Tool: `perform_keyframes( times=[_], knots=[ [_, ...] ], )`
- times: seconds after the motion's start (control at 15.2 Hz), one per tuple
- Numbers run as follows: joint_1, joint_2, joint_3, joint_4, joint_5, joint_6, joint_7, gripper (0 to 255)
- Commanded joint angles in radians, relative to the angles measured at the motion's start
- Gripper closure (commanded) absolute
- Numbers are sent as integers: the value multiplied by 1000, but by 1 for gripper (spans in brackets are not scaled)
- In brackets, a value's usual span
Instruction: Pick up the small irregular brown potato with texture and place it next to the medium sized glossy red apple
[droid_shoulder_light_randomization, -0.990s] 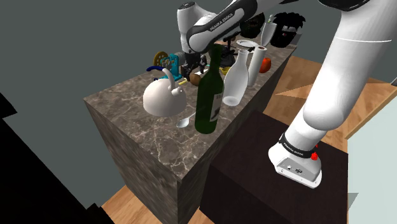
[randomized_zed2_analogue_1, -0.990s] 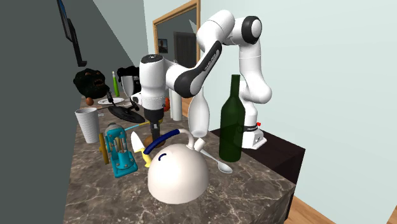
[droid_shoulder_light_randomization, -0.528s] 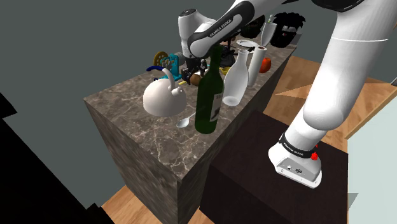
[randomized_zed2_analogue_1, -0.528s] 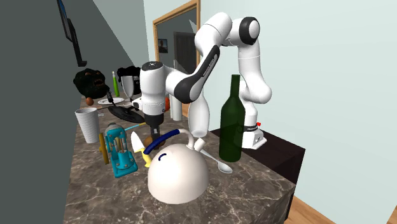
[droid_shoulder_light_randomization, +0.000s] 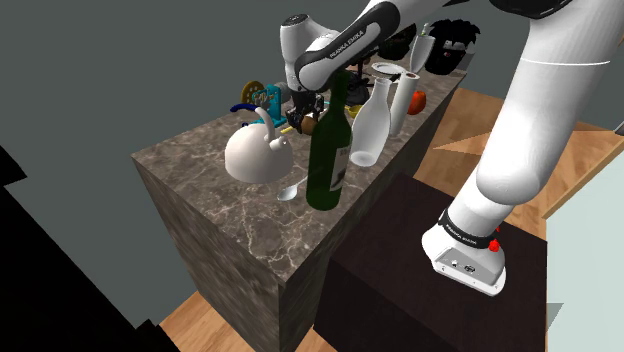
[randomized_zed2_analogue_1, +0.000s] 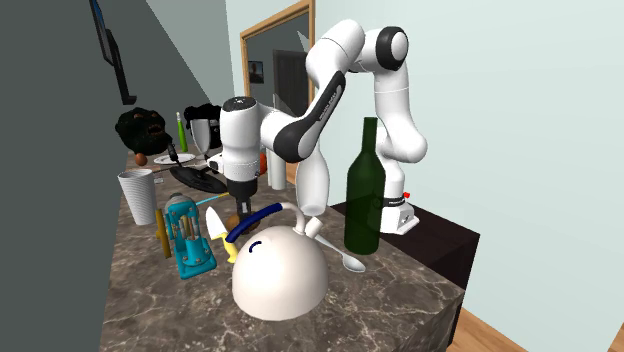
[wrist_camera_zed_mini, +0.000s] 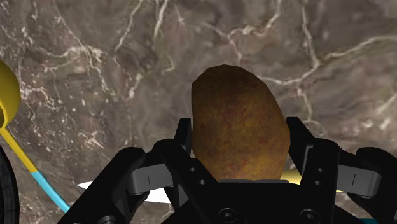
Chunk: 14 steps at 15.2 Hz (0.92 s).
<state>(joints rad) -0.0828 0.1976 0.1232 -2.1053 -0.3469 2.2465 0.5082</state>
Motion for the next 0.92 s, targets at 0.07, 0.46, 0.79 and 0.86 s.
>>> perform_keyframes(
  times=[0.07,0.46,0.79,0.86],
  knots=[
    [0,0,0,0,0,0,0,255],
    [-1,-16,2,8,8,-22,-10,255],
    [-1,-53,6,31,27,-79,-33,255],
    [-1,-60,7,36,31,-91,-37,255]
  ],
)
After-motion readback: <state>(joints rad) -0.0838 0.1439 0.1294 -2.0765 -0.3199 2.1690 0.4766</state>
